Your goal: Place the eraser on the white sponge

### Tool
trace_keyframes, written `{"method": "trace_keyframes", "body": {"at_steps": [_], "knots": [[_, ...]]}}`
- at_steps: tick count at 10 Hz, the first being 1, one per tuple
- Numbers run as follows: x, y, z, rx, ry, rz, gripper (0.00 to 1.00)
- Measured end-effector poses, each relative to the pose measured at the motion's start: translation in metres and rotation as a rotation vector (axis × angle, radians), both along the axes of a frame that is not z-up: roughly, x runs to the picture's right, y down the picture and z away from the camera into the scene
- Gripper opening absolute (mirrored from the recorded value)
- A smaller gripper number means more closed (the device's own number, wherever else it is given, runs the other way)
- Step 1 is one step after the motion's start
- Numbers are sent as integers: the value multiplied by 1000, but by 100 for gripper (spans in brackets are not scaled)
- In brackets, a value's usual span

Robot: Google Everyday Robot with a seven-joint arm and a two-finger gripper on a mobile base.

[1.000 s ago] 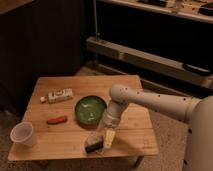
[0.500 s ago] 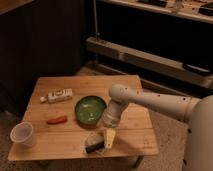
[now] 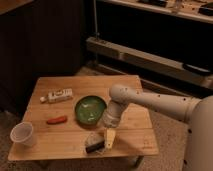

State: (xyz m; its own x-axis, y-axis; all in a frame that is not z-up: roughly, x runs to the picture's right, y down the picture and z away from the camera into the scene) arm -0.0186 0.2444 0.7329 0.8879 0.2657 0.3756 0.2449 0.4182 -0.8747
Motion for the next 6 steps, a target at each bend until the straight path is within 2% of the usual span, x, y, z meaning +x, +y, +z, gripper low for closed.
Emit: {"method": "trace_keyframes", "body": {"at_steps": [6], "knots": [[1,1,2,7,-3,-1,93]]}}
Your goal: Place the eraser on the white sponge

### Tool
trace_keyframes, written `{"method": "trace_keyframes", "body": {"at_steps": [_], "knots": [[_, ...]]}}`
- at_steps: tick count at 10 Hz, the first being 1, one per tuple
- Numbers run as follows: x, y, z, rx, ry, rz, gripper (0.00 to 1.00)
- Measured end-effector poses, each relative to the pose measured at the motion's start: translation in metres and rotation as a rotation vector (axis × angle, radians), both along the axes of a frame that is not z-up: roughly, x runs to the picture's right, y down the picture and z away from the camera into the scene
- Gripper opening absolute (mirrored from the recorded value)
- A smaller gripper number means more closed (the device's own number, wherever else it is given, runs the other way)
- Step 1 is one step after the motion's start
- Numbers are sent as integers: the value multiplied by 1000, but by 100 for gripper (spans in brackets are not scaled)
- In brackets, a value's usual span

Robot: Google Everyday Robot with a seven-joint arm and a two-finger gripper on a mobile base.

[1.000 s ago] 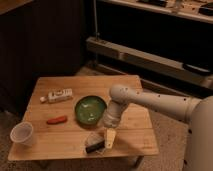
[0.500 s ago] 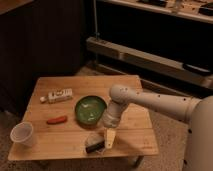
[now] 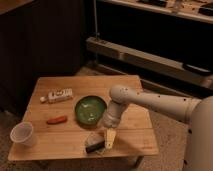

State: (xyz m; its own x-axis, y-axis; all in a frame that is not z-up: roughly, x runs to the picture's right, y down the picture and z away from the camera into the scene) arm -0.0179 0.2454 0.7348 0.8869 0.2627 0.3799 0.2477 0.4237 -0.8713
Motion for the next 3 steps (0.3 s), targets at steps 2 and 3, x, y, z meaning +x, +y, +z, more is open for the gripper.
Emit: {"method": "trace_keyframes", "body": {"at_steps": [2,3], "knots": [[0,0,1,4,-1,0,93],[0,0,1,3,-1,0,93]]}}
